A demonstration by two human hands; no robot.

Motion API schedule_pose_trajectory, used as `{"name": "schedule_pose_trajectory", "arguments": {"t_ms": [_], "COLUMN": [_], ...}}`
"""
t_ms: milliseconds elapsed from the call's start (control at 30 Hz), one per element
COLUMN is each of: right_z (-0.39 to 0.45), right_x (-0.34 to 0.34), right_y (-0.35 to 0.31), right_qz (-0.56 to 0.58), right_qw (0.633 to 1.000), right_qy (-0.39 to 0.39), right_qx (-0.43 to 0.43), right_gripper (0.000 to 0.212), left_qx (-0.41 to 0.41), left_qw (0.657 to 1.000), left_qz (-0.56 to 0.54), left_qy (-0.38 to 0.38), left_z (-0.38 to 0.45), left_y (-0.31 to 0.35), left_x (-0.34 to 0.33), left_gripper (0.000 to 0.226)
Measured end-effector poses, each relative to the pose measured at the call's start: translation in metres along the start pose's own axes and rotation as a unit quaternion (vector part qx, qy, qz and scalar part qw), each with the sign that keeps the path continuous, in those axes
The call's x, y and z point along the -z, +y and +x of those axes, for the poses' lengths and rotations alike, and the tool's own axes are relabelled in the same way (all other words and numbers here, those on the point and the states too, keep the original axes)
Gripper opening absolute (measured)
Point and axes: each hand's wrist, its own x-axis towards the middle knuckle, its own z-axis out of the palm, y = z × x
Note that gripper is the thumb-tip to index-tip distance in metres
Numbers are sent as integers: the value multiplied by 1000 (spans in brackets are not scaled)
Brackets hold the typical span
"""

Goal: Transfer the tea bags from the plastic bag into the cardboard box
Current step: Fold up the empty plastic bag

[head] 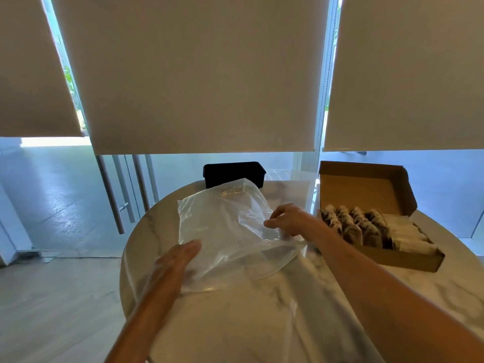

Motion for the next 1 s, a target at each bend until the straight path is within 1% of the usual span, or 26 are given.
{"name": "schedule_pose_trajectory", "arguments": {"t_ms": [33, 67, 100, 167, 267, 333, 400, 433, 500, 533, 600, 767, 833, 900, 933, 1000], "right_z": [2, 4, 3, 2, -7, -13, -16, -16, -15, -17, -21, -30, -34, -40, -45, -54], "right_x": [-2, -5, -6, -6, 0, 5, 6, 7, 7, 8, 13, 30, 38, 47, 51, 57], "right_y": [2, 4, 7, 14, 23, 27, 30, 31, 31, 29, 26, 29, 32, 33, 33, 32], "right_qz": [25, 49, 73, 122, 226, 258, 284, 292, 303, 312, 317, 315, 297, 285, 277, 231], "right_qw": [1000, 999, 997, 992, 972, 963, 954, 953, 953, 950, 948, 947, 953, 957, 959, 970], "right_qy": [1, 6, 8, -3, -50, -80, -89, -77, -23, 5, 27, 34, 25, 5, -4, -3], "right_qx": [-7, -13, -19, -26, -28, -26, -24, -23, -20, -16, 2, 50, 55, 60, 61, 76], "right_gripper": [17, 13, 13, 21, 39, 43, 35, 27, 15, 13, 14, 30, 33, 32, 32, 30], "left_qx": [38, 57, 66, 85, 128, 153, 170, 180, 184, 172, 134, 73, 39, -24, -59, -114], "left_qw": [999, 998, 997, 996, 991, 987, 981, 975, 964, 963, 967, 975, 984, 992, 991, 985], "left_qz": [-4, 11, 30, 40, 26, 4, -34, -58, -88, -94, -103, -120, -78, 9, 53, 94], "left_qy": [2, 10, 17, 4, -31, -47, -91, -120, -170, -186, -188, -171, -156, -123, -107, -93], "left_z": [4, 15, 24, 45, 66, 77, 86, 87, 88, 86, 83, 76, 73, 69, 68, 66], "left_y": [5, 8, 12, 16, 13, 13, 13, 14, 13, 13, 10, 7, 9, 14, 16, 21], "left_x": [4, 9, 12, 18, 22, 23, 22, 21, 18, 17, 17, 18, 16, 15, 15, 14], "left_gripper": [41, 39, 30, 9, 11, 14, 18, 21, 29, 33, 41, 50, 51, 52, 52, 53]}}
